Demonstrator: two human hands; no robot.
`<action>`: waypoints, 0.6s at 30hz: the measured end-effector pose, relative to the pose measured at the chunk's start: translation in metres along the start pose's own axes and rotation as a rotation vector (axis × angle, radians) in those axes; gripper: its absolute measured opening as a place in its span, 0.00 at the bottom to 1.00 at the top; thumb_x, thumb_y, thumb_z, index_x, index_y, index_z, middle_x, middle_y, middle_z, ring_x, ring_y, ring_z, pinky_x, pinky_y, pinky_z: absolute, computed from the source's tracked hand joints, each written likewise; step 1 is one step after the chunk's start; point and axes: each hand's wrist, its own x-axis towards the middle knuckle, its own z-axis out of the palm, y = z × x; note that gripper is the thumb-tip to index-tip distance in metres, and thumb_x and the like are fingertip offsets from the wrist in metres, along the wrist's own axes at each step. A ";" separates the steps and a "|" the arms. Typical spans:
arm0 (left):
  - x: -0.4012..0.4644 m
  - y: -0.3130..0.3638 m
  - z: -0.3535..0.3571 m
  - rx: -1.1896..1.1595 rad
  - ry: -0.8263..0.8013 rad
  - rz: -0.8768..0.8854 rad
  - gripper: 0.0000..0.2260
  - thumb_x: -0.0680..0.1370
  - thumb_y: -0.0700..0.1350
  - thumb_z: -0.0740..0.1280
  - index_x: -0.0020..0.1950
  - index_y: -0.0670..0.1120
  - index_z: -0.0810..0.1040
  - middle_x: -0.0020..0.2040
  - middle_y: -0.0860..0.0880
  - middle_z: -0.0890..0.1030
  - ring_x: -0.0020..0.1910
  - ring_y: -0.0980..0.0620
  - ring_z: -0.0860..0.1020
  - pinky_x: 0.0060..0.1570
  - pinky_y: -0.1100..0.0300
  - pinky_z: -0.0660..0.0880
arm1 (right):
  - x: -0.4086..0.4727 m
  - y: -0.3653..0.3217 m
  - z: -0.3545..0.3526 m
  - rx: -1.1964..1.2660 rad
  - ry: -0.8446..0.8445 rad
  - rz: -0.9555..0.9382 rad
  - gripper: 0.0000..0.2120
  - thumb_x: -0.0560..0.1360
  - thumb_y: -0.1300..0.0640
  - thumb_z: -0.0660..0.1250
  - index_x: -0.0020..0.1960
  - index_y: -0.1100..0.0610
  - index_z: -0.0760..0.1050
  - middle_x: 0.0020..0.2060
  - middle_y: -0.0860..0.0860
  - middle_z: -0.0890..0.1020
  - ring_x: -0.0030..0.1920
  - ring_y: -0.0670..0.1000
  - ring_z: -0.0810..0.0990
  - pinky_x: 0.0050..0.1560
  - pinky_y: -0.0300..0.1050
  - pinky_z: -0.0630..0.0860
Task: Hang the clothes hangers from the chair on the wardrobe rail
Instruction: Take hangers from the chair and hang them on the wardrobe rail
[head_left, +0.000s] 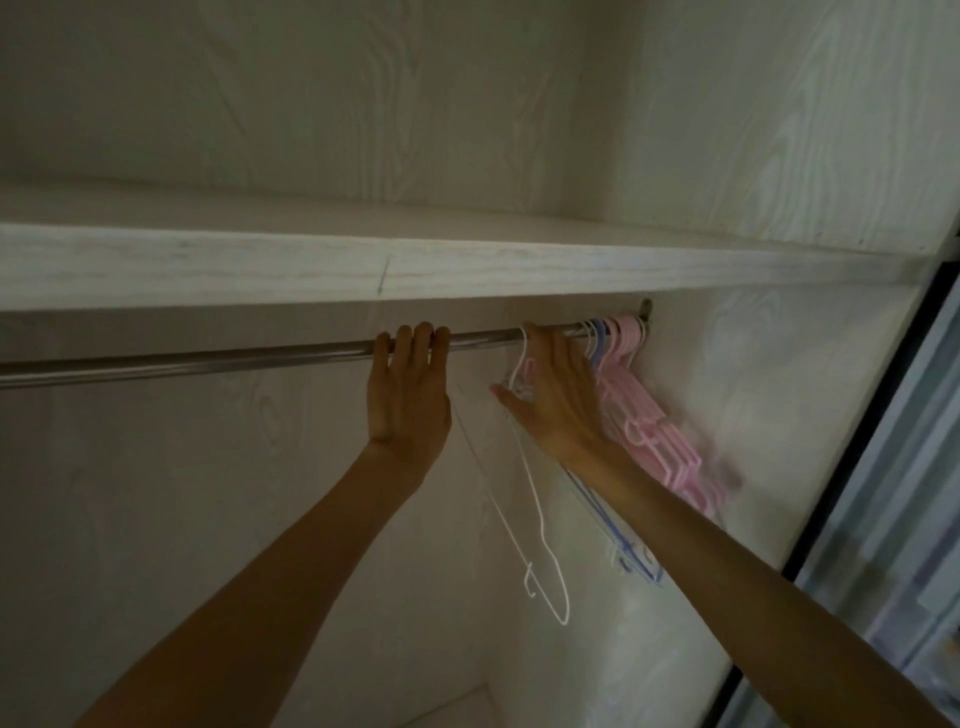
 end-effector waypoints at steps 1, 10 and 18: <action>0.000 0.000 0.000 0.010 0.000 -0.002 0.29 0.78 0.47 0.60 0.76 0.44 0.51 0.73 0.45 0.59 0.72 0.45 0.59 0.74 0.50 0.51 | 0.012 -0.002 0.000 -0.037 0.025 -0.055 0.38 0.73 0.43 0.66 0.75 0.57 0.55 0.72 0.57 0.63 0.71 0.57 0.62 0.70 0.53 0.60; -0.002 0.002 0.000 0.104 -0.023 -0.007 0.31 0.78 0.46 0.59 0.76 0.44 0.47 0.72 0.44 0.57 0.70 0.43 0.60 0.74 0.49 0.51 | 0.038 0.051 0.011 -0.293 0.044 -0.154 0.31 0.68 0.46 0.72 0.64 0.59 0.70 0.61 0.58 0.76 0.60 0.60 0.74 0.62 0.57 0.67; -0.002 0.003 0.002 0.099 -0.012 -0.018 0.32 0.78 0.45 0.60 0.76 0.44 0.47 0.72 0.44 0.57 0.70 0.43 0.59 0.74 0.48 0.50 | 0.045 0.090 -0.002 -0.452 -0.043 -0.084 0.37 0.71 0.37 0.63 0.73 0.54 0.61 0.69 0.58 0.68 0.70 0.59 0.65 0.70 0.58 0.56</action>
